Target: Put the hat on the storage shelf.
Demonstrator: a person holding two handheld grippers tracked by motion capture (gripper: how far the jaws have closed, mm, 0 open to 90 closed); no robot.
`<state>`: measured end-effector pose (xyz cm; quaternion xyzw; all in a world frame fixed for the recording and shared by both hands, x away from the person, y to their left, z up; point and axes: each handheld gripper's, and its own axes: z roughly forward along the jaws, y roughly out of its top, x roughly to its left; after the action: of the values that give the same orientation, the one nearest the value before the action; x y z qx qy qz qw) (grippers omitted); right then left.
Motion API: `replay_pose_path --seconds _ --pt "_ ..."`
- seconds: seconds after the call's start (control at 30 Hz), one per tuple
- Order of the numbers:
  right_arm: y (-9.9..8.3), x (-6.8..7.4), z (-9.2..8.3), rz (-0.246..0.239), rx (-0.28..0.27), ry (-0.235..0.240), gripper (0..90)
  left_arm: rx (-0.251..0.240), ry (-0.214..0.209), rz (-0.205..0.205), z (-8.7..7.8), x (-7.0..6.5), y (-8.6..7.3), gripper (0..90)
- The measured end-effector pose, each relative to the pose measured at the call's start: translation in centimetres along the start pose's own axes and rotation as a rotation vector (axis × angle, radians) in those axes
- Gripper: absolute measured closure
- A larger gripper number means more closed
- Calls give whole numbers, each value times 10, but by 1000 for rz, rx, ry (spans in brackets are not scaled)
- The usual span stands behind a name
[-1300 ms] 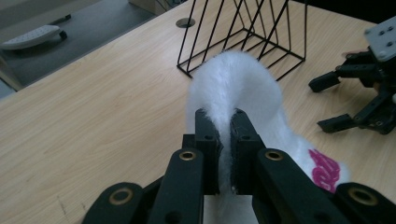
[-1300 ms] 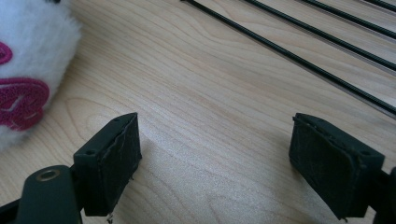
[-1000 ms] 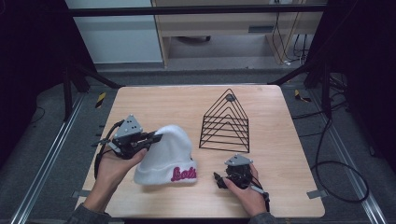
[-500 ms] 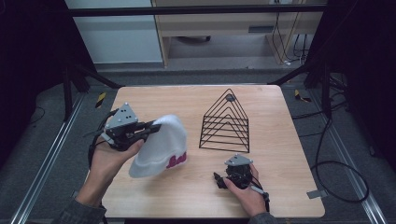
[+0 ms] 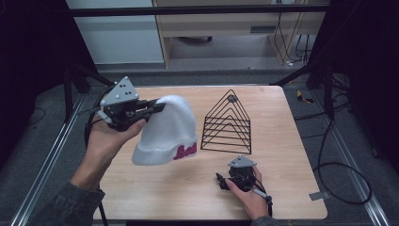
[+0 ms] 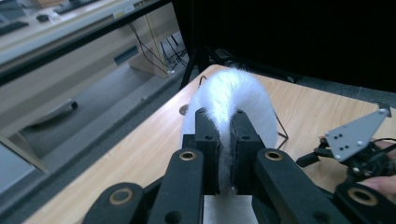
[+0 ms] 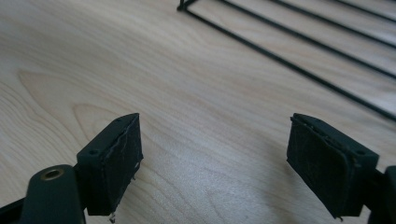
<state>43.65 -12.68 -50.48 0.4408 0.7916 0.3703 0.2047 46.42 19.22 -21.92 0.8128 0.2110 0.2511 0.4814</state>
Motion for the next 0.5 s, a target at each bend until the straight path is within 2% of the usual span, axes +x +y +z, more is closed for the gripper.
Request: replay_pose_path --seconds 0.07,0.1,0.17,0.33,0.37,0.4,0.43,0.5 --pt "3 -1 -7 9 -19 2 190 -1 -3 9 1 -1 5 844" --pt "3 -1 -7 9 -19 2 190 -5 -3 20 2 -2 10 844" --pt "10 -2 -21 -2 -47 -10 197 4 -5 53 5 -2 18 843" --pt "23 -5 -51 -21 -110 -31 235 -21 -31 64 9 -2 30 843" --pt "28 -6 -64 -22 -136 -31 263 -16 -31 75 9 -3 33 843" --pt "28 -6 -64 -22 -136 -31 263 -14 -32 83 10 -4 35 843" --pt "33 -5 -76 -37 -157 -31 280 -15 -35 90 10 -4 38 843" --pt "35 -5 -80 -45 -161 -34 290 -13 -40 95 11 -5 42 843"
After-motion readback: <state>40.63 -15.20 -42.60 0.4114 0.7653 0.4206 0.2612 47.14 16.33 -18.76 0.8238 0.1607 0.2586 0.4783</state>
